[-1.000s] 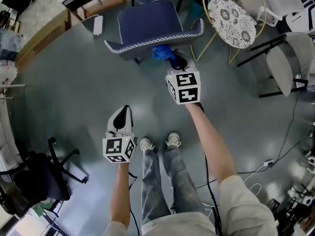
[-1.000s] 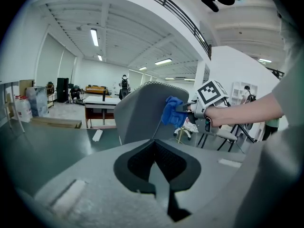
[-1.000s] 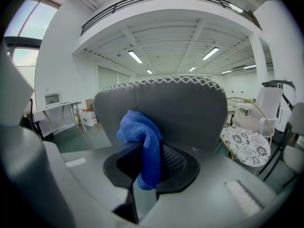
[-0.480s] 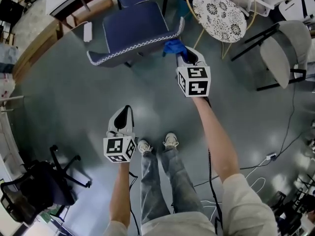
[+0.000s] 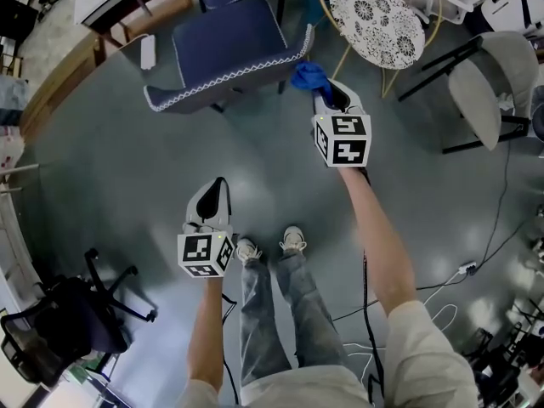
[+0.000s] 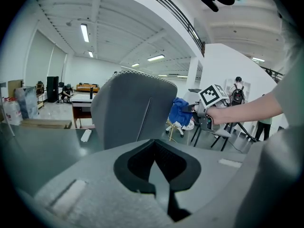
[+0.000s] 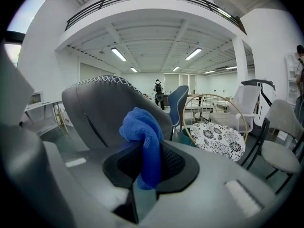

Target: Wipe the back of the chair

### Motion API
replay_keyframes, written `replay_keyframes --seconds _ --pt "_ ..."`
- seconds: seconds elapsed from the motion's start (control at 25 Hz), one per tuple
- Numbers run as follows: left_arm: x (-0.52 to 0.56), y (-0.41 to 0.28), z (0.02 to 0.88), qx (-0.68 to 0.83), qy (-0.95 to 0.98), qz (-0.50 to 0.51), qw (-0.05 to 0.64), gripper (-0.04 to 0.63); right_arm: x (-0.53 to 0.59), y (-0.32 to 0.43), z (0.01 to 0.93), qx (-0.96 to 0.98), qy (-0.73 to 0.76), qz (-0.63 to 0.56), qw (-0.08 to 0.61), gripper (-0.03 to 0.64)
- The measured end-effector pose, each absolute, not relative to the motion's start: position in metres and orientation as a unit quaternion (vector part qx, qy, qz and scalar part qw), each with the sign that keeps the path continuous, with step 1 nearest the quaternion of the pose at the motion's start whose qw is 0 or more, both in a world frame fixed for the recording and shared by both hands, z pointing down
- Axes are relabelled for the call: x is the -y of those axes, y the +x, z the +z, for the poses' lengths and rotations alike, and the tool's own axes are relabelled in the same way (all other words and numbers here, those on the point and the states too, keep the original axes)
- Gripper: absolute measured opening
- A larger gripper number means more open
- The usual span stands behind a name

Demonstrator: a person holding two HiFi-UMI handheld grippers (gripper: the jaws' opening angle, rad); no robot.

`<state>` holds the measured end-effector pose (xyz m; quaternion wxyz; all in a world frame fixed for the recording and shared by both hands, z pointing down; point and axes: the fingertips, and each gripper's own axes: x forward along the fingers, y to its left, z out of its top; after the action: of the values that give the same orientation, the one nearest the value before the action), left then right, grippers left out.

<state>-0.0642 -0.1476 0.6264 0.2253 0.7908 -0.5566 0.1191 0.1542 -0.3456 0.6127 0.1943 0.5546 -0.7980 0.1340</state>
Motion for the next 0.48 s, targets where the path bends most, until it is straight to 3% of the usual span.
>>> replay_keyframes --seconds 0.48 --pt "0.108 -0.108 0.625 0.577 0.776 0.112 0.228 0.002 0.282 0.078 0.639 0.819 0.513 0.149 0.212 0.067"
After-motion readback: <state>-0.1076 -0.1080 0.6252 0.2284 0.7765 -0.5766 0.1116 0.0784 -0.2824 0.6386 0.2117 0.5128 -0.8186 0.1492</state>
